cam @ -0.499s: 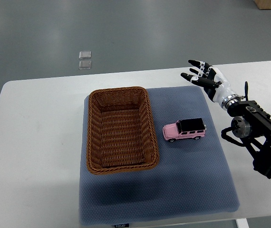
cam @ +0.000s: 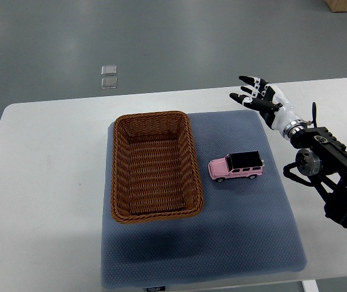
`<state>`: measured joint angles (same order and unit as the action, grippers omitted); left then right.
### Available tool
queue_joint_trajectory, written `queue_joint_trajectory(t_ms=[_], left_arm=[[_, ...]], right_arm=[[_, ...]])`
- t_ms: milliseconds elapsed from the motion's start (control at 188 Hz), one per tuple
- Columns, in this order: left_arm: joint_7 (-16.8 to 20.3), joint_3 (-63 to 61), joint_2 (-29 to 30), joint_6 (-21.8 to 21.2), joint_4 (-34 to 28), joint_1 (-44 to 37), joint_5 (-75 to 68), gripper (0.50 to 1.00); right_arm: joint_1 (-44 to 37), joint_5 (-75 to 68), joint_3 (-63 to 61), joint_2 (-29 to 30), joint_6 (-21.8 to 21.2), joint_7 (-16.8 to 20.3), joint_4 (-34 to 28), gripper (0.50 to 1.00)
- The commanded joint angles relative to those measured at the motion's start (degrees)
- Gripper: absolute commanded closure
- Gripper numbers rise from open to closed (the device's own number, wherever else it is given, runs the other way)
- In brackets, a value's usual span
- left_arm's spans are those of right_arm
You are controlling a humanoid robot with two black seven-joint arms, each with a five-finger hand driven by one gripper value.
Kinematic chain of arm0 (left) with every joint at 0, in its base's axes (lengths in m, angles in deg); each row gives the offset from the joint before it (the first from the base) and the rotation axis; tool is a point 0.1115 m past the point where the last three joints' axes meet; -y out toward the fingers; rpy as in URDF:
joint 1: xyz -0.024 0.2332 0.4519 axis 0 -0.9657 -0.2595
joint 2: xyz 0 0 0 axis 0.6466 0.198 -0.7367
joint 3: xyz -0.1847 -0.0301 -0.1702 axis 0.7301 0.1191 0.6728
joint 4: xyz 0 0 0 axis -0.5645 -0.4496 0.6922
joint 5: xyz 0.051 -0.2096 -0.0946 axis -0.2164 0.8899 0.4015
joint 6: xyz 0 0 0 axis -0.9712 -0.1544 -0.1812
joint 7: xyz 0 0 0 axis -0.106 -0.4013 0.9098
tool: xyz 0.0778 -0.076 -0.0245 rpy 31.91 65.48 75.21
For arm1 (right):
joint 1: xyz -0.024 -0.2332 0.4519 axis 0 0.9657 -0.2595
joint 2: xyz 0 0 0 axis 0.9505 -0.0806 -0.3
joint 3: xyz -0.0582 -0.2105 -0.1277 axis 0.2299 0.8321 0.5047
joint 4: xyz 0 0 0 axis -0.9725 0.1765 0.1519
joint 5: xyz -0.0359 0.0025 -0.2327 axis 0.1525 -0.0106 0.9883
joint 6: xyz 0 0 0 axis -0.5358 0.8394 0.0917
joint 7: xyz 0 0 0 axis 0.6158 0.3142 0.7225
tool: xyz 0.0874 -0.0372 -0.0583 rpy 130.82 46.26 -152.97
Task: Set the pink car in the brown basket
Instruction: 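Move the right hand from its raised pose toward the pink toy car, then lower the right hand over the pink car's black roof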
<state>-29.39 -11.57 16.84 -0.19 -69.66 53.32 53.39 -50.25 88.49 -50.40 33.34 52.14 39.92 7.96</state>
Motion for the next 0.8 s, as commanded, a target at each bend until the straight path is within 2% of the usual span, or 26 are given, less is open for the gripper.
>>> queue_joint_trajectory(t_ms=[0,202,558,796], left_arm=[[0.0,0.01,0.0,-0.01,0.0,0.0,0.0,0.5],[0.0,0.01,0.0,-0.01,0.0,0.0,0.0,0.5],[0.0,0.01,0.0,0.07,-0.09,0.17,0.0,0.5],[0.0,0.01,0.0,-0.01,-0.09,0.17,0.0,0.5]], right_arm=[[0.07,0.25,0.04,-1.08,-3.14,0.0,-0.25,0.589],[0.16,4.91,-0.05,-3.81,-9.12,-0.7,-0.69,0.589],[0.16,21.96,1.27,-10.22,-19.05,-8.0,-6.14,0.591],[-0.46,29.96,6.37,-15.06,-20.98,-12.39,-8.6,0.591]])
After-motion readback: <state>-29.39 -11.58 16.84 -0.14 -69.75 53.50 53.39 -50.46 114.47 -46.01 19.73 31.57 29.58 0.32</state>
